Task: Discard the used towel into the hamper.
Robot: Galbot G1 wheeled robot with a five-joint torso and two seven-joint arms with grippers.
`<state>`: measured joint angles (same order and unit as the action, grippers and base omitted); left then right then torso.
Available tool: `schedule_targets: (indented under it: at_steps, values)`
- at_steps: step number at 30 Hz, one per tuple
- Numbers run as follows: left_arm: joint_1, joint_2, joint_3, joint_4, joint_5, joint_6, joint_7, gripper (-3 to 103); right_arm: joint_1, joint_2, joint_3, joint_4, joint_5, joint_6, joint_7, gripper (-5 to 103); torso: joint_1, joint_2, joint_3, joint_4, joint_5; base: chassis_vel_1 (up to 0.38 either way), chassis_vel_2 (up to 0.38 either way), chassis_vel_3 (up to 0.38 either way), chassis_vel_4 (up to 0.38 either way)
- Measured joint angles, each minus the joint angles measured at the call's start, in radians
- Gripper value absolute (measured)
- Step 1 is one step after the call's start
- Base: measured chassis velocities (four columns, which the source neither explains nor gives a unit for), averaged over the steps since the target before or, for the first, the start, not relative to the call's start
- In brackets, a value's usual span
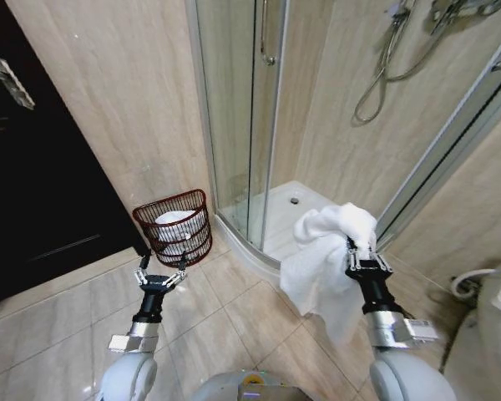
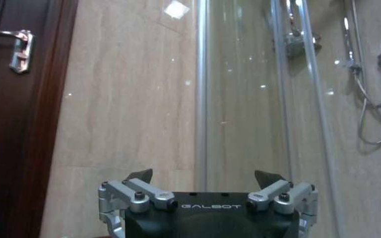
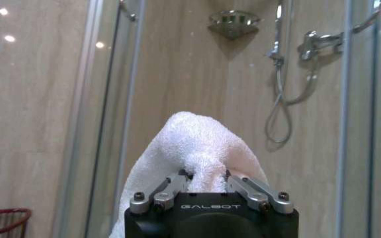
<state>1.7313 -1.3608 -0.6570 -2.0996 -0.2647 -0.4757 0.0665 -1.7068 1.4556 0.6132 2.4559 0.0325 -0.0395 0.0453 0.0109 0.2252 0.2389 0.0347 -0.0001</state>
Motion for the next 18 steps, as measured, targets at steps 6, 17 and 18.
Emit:
schedule_targets:
  at_steps: [6,17,18]
  values:
    - [0.000,0.000,0.000,0.006,0.000,-0.001,0.002,100,0.002,-0.003,-0.005,-0.015,-0.005,0.000,-0.002,19,0.000,0.000,0.000,0.0000,0.0001,0.087,0.097,0.033,0.020]
    - [-0.001,0.002,-0.007,0.007,-0.009,-0.005,0.000,100,0.027,-0.012,-0.013,-0.054,-0.006,0.004,-0.006,19,0.000,0.000,0.000,0.0004,0.0001,0.127,0.124,0.058,0.063]
    - [-0.002,0.003,-0.008,0.009,-0.009,-0.012,-0.007,100,0.031,-0.013,-0.014,-0.057,-0.006,0.004,-0.006,19,0.000,0.000,0.000,0.0004,0.0002,0.130,0.134,0.045,0.032]
